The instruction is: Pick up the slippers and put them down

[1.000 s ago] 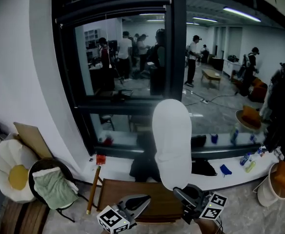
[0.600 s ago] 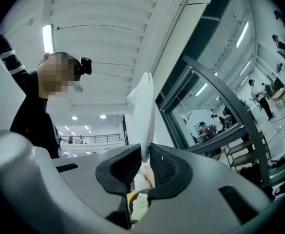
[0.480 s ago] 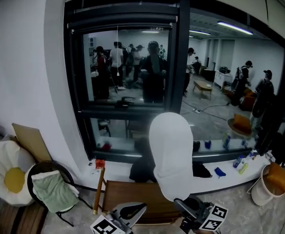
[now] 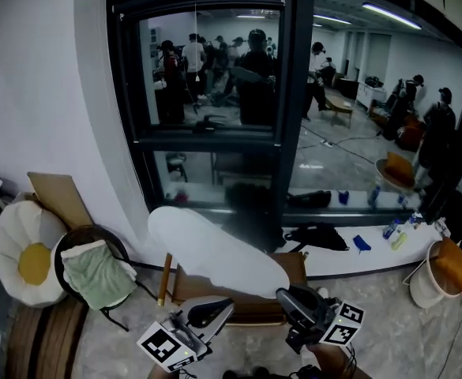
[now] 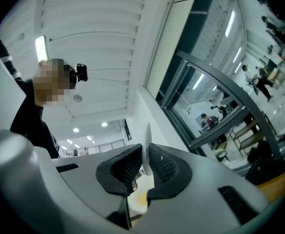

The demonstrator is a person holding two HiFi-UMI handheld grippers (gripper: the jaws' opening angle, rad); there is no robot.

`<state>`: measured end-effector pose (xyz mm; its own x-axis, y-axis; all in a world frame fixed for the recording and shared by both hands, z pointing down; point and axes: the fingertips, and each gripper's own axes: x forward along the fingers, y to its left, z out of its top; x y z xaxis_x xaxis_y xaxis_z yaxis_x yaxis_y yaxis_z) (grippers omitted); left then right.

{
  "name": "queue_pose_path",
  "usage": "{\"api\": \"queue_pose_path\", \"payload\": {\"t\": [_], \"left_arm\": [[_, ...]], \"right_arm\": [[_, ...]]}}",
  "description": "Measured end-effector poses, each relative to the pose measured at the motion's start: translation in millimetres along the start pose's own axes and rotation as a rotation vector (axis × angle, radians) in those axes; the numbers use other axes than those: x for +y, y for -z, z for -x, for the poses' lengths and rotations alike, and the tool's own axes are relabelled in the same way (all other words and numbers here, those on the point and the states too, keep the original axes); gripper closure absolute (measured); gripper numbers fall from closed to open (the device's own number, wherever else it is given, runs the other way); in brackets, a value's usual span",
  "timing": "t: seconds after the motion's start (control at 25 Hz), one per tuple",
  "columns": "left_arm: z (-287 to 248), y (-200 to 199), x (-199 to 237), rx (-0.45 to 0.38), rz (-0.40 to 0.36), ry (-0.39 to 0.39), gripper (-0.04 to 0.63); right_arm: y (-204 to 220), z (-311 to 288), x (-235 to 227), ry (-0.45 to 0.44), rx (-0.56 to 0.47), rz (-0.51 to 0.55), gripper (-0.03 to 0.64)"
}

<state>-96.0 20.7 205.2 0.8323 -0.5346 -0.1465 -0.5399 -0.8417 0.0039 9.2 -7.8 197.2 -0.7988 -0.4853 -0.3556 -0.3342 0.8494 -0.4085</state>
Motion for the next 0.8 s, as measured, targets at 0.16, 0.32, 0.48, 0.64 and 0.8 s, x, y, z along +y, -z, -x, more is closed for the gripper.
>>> {"api": "queue_pose_path", "payload": {"t": [0.16,0.32,0.48,0.64,0.8], "left_arm": [[14.0,16.9,-5.9,0.019,0.022,-0.031,0.584],[32.5,34.3,-6.8,0.018,0.071,-0.071,0.584],[41.0,48.7,1.1,0.059,0.106,-0.117,0.584],[45.7,66.6,15.3,0.072,0.152,-0.16,0.584],[43.5,109.4,30.0,0.149,0.194,-0.199,0.584]], "right_arm": [[30.1,-1.5,-20.4,0.023,0.026,-0.157,0.564],[57.8,5.8,-39.5,0.069,0.07,-0.227,0.565],[75.8,23.2,-64.9,0.141,0.068,-0.326,0.565],[82.4,40.7,-109.8,0.226,-0.016,-0.434,0.565],[89.3,58.4,-149.0,0.302,-0.078,-0.44,0.565]]}}
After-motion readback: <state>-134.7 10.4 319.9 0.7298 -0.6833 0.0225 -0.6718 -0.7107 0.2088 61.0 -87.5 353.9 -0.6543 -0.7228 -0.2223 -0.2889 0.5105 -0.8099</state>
